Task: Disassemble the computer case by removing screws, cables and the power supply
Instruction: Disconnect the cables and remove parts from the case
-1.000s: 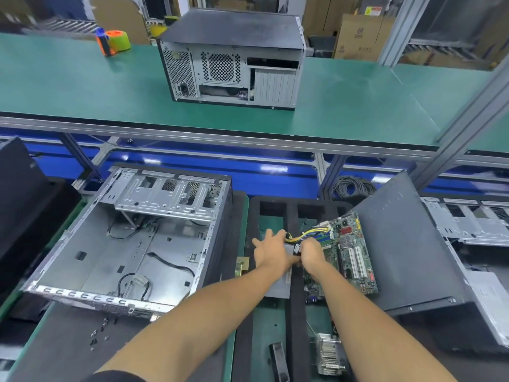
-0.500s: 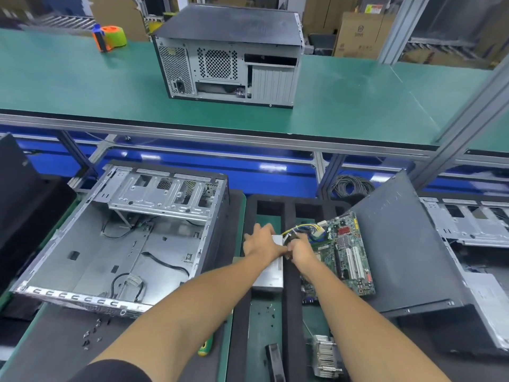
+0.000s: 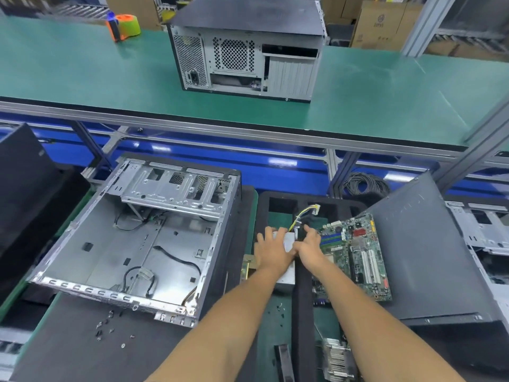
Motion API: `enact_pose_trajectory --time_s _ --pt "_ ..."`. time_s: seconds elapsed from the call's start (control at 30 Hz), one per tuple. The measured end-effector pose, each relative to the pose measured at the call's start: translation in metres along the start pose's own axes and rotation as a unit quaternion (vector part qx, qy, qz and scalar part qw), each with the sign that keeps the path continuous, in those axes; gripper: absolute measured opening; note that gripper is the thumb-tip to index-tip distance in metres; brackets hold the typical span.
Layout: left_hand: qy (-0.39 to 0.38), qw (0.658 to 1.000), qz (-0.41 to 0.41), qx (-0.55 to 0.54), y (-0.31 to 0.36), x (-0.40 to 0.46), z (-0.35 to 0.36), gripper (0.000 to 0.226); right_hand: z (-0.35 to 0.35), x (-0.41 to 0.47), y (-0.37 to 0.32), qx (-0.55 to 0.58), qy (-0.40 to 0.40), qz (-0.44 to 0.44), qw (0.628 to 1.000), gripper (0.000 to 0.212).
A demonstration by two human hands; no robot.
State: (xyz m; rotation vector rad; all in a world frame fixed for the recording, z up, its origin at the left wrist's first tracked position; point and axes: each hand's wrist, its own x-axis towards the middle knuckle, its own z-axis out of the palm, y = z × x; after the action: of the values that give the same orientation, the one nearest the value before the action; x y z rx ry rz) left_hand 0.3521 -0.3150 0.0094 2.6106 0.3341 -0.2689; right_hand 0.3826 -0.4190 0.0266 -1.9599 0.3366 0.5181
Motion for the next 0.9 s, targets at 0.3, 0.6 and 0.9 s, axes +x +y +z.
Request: enact_pose_trajectory --time_s 0.3,0.6,0.9 --pt "-0.04 0.999 -0.009 -0.016 0.002 0.008 -0.008 0.058 0.012 -0.007 0.003 0.009 -0.015 0.016 1.0 0.082" --pt "-0.108 0.992 0.056 0.028 -0.016 0.002 -0.021 0.077 0.025 -0.037 0.007 -0.052 0.021 0.016 0.998 0.095" --pt "0.088 0.923 0.31 0.208 -0.07 0.004 -0.127 0.043 0.08 -0.069 -0.043 0.001 0.007 -0.13 0.992 0.04"
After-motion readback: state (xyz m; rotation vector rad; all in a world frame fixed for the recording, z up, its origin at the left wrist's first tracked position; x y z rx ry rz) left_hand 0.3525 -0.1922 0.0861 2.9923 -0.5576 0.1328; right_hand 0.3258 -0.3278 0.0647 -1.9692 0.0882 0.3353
